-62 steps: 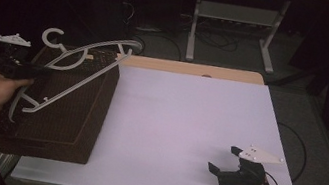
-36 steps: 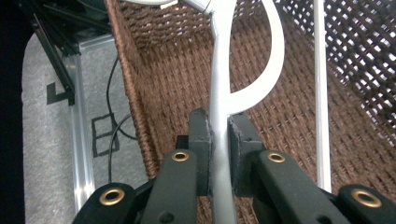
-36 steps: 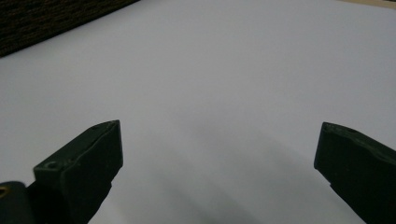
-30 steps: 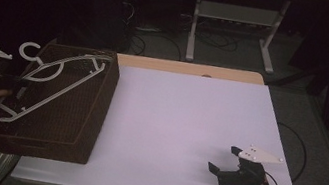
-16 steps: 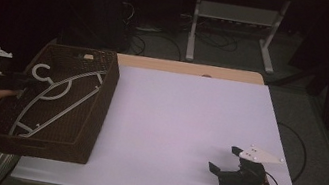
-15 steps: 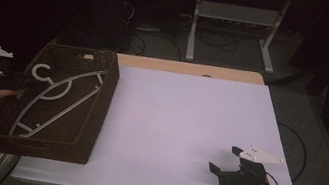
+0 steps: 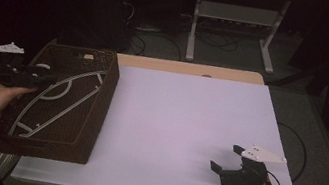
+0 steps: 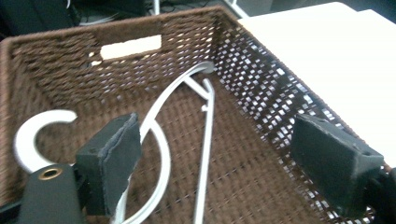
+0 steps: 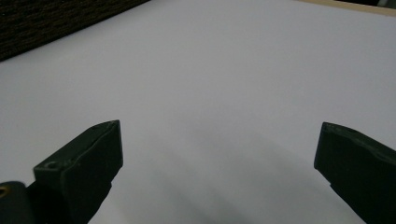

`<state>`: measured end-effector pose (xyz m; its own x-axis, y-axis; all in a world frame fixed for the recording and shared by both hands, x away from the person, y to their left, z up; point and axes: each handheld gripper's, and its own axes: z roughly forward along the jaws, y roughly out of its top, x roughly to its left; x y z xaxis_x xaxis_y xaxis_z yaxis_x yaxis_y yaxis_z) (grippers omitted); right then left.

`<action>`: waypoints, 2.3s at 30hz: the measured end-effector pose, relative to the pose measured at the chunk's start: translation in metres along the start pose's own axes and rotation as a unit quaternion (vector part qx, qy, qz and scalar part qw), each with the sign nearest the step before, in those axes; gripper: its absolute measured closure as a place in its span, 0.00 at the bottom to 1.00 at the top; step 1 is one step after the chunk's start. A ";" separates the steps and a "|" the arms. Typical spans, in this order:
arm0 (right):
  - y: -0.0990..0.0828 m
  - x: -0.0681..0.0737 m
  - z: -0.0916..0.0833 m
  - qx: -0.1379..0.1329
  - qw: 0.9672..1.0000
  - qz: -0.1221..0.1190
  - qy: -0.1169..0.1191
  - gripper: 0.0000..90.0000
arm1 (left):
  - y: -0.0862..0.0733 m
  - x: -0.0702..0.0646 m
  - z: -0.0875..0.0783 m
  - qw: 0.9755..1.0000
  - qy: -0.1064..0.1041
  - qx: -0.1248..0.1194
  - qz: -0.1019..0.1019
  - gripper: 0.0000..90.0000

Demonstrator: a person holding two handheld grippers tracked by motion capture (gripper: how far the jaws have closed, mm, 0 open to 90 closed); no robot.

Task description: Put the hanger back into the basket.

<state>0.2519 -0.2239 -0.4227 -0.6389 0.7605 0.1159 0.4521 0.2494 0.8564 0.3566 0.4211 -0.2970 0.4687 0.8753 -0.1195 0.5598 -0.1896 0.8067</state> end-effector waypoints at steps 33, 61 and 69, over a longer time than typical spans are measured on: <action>0.046 -0.007 0.001 -0.040 0.999 -0.010 0.021 0.01 | -0.007 -0.127 0.026 0.979 -0.146 -0.135 0.041 0.00; 0.101 -0.010 -0.021 -0.167 0.984 -0.016 0.059 0.01 | -0.022 -0.171 0.054 0.958 -0.221 -0.164 0.079 0.00; 0.107 -0.006 -0.026 -0.176 0.982 -0.029 0.063 0.01 | -0.024 -0.168 0.053 0.957 -0.222 -0.170 0.076 0.00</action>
<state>0.2878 -0.2171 -0.3186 -0.7396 0.6650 0.1041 0.1839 0.0508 0.9816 0.3009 0.2547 -0.3269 0.8136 0.5588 -0.1604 0.2440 -0.0777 0.9667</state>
